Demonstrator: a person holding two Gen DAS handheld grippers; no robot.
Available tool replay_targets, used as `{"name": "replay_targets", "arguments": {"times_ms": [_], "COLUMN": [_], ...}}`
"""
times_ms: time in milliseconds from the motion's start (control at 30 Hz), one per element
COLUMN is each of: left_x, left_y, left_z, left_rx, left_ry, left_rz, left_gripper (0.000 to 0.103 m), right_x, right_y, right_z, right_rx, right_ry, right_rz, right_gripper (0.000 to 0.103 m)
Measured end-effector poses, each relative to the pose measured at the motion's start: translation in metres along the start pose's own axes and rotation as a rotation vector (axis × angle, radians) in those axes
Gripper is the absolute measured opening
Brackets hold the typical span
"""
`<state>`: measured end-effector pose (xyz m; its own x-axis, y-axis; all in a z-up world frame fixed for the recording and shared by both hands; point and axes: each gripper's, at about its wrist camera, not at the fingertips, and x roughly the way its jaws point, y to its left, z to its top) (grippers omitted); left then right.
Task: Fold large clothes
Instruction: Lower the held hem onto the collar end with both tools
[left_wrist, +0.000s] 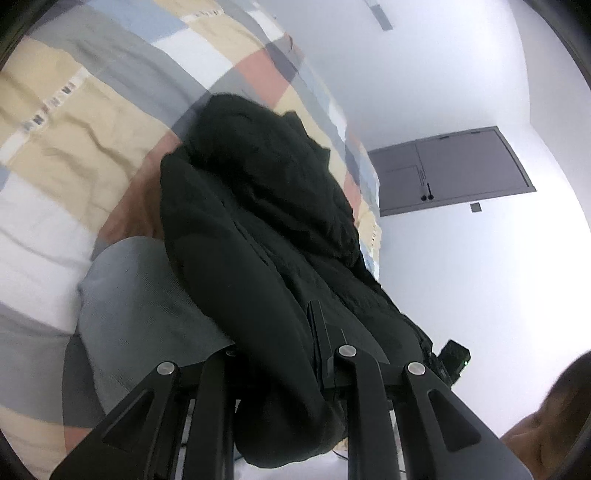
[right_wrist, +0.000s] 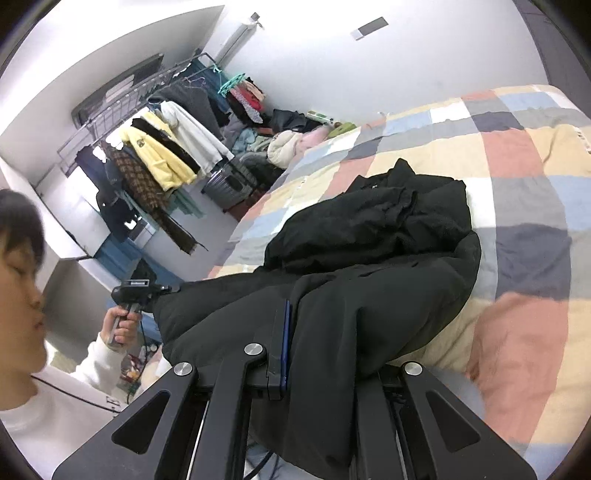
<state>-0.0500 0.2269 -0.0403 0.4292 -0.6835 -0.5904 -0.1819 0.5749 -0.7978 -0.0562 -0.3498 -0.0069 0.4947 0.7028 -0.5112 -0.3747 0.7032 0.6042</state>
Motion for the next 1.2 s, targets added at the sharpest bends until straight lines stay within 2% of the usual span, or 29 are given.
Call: {"name": "replay_targets", "arguments": {"times_ms": [133,233,400,500,600,733,967,1100,1200], "left_x": [-0.009,-0.006,0.008,0.014,0.027,0.044,0.090,0.126,0.153], "left_y": [-0.002,-0.008,-0.029,-0.048,-0.057,-0.066,-0.059,-0.046,-0.043], "left_z": [-0.009,-0.003,0.029,0.053,0.078,0.119,0.193,0.224,0.241], "left_rx": [-0.014,-0.007,0.055,0.110,0.115,0.076,-0.066,-0.123,-0.117], "left_ry": [-0.016,-0.024,-0.028,-0.028,-0.041,-0.106,-0.229,-0.256,-0.258], "left_rz": [0.006,0.006,0.016,0.053,0.065,0.071,0.177,0.266,0.343], "left_gripper": [0.016,0.015,0.016,0.016,0.016,0.017,0.017,0.017,0.017], "right_x": [-0.007,-0.006,0.003,0.014,0.028,0.051,0.101,0.137,0.161], "right_y": [0.011,0.009,-0.008,-0.030,-0.057,-0.091,-0.140,-0.174,-0.196], "right_z": [-0.006,0.003,0.030,0.054,0.080,0.114,0.159,0.174,0.178], "right_rx": [0.020,0.028,0.067,0.138,0.213,0.300,0.423,0.502,0.569], "right_ry": [-0.007,-0.012,-0.021,-0.018,-0.033,-0.063,-0.082,-0.065,-0.044], "right_rz": [-0.006,-0.011,-0.017,-0.023,-0.022,-0.025,-0.065,-0.112,-0.168], "right_gripper": [0.007,0.007,0.007,0.007,0.007,0.007,0.007,0.007,0.007]}}
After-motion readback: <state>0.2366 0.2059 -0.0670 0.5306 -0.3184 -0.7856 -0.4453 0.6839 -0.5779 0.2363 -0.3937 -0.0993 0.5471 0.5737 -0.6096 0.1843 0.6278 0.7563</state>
